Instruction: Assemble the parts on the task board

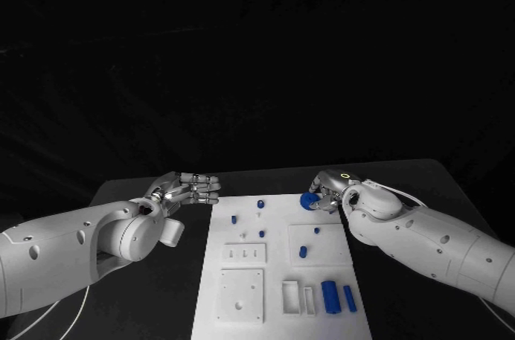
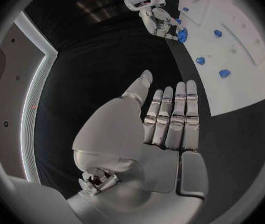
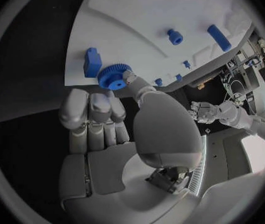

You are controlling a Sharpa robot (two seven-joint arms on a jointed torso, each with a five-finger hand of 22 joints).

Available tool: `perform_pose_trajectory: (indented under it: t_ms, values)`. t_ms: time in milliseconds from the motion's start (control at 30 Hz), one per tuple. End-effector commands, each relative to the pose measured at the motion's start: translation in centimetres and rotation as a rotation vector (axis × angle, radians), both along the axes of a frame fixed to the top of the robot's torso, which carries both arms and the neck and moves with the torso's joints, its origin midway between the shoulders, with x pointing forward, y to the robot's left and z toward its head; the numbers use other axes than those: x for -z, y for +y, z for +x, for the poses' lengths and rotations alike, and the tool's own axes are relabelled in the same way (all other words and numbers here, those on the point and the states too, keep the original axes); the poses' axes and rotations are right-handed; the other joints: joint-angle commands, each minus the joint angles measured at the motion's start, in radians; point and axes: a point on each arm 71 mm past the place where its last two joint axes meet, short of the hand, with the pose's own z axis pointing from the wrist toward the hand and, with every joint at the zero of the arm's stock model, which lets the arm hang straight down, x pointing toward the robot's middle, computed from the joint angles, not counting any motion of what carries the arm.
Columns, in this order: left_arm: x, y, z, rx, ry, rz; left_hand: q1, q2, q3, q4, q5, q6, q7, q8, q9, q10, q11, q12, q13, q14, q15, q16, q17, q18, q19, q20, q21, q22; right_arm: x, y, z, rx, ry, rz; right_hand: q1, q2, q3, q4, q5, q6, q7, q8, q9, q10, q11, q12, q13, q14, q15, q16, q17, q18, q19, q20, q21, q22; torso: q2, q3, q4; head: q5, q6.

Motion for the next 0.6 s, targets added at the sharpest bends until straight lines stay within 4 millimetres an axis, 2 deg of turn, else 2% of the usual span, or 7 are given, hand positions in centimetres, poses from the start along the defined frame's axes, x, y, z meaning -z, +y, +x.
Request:
perform_pose_trajectory:
  t_ms: [33, 200, 467, 533, 600]
  values:
    - [-0.18, -0.28, 0.02, 0.018, -0.007, -0.009, -0.005, 0.006, 0.000, -0.006, 0.004, -0.007, 0.004, 0.000, 0.001, -0.007, 0.002, 0.004, 0.001, 0.004, 0.004, 0.001, 0.000, 0.001, -0.007, -0.003, 0.006, -0.002, 0.27, -0.11, 0.19, 0.007, 0.007, -0.021, -0.007, 0.001, 0.003, 0.005, -0.002, 0.000, 0.002, -0.002, 0.000, 0.003, -0.002, -0.002, -0.001, 0.004, -0.001, 0.002, -0.001, 0.010, 0.002, 0.007, 0.007, 0.128, 0.000, -0.0002, -0.0009, 0.000, -0.001]
    - [-0.17, -0.26, 0.07, 0.017, -0.007, -0.008, -0.005, 0.006, 0.000, -0.006, 0.004, -0.007, 0.004, 0.000, 0.001, -0.007, 0.002, 0.004, 0.001, 0.004, 0.004, 0.001, 0.000, 0.001, -0.007, -0.003, 0.006, -0.002, 0.51, -0.07, 0.42, 0.012, 0.016, -0.018, -0.009, 0.001, 0.003, 0.008, -0.001, -0.005, 0.003, -0.002, 0.000, 0.002, -0.001, -0.005, -0.002, 0.004, -0.001, 0.001, -0.001, 0.011, 0.000, 0.007, 0.007, 0.128, -0.001, 0.0013, -0.0024, 0.001, 0.002]
    - [-0.15, -0.37, 0.10, 0.021, -0.005, -0.008, -0.005, 0.006, 0.000, -0.006, 0.004, -0.007, 0.004, 0.000, 0.001, -0.007, 0.002, 0.004, 0.001, 0.004, 0.004, 0.001, 0.000, 0.001, -0.007, -0.003, 0.006, -0.002, 0.92, 0.27, 0.61, 0.010, 0.050, -0.021, -0.011, 0.002, -0.007, 0.013, 0.004, -0.017, 0.002, -0.002, 0.000, -0.001, -0.001, -0.009, -0.005, 0.003, -0.001, -0.001, -0.004, 0.011, -0.001, 0.008, 0.006, 0.127, -0.001, -0.0002, -0.0013, 0.001, 0.000]
    - [-0.14, -0.37, 0.11, 0.021, -0.005, -0.008, -0.005, 0.006, 0.000, -0.006, 0.004, -0.007, 0.004, 0.000, 0.001, -0.007, 0.002, 0.004, 0.001, 0.004, 0.004, 0.001, 0.000, 0.001, -0.007, -0.003, 0.006, -0.002, 1.06, 0.29, 0.64, 0.009, 0.063, -0.026, -0.004, 0.010, 0.015, 0.009, 0.010, 0.003, 0.003, -0.002, 0.001, -0.006, -0.002, -0.016, -0.009, 0.003, -0.001, -0.003, -0.005, 0.012, -0.002, 0.008, 0.004, 0.127, -0.001, 0.0003, -0.0012, 0.001, 0.000]
    - [-0.14, -0.38, 0.11, 0.021, -0.004, -0.008, -0.005, 0.006, 0.000, -0.006, 0.004, -0.007, 0.004, 0.000, 0.001, -0.007, 0.002, 0.004, 0.001, 0.004, 0.004, 0.001, 0.000, 0.001, -0.007, -0.003, 0.006, -0.002, 1.20, 0.29, 0.66, 0.008, 0.079, -0.032, -0.015, 0.006, 0.056, -0.008, 0.010, 0.003, 0.003, -0.002, 0.001, -0.009, -0.002, -0.022, -0.013, 0.004, 0.000, -0.003, -0.003, 0.013, -0.002, 0.011, 0.012, 0.128, -0.001, 0.0003, -0.0012, 0.001, 0.000]
